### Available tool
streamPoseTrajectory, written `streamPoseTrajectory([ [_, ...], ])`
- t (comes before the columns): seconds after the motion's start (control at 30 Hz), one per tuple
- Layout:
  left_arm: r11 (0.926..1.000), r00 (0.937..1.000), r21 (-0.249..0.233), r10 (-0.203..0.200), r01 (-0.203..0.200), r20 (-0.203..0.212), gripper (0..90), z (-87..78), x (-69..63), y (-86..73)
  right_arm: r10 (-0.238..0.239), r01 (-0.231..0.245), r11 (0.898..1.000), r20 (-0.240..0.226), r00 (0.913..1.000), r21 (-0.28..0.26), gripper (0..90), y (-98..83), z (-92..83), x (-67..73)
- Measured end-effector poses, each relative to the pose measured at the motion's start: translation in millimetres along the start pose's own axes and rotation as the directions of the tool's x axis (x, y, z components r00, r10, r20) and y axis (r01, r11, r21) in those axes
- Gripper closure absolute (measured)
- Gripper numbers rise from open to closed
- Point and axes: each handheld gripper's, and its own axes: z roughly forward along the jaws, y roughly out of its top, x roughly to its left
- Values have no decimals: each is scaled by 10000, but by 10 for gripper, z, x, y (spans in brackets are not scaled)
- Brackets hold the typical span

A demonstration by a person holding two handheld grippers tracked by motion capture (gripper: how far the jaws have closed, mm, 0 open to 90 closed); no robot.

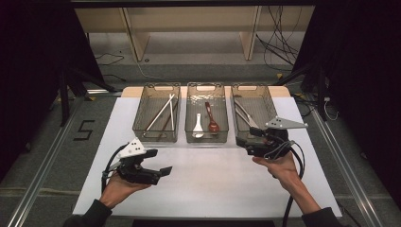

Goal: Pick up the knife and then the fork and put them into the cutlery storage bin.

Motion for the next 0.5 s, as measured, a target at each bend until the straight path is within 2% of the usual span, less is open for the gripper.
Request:
streamPoseTrajectory([
  [0.3,9997,9999,-233,-110,112,114,152,-17,-2,3,-218,215,9998,-518,9984,-60,265,-115,-57,145],
  [0.5,9994,9998,-350,-62,68,181,152,-29,-13,5,-308,307,9995,-643,9975,-29,256,-212,-110,235],
])
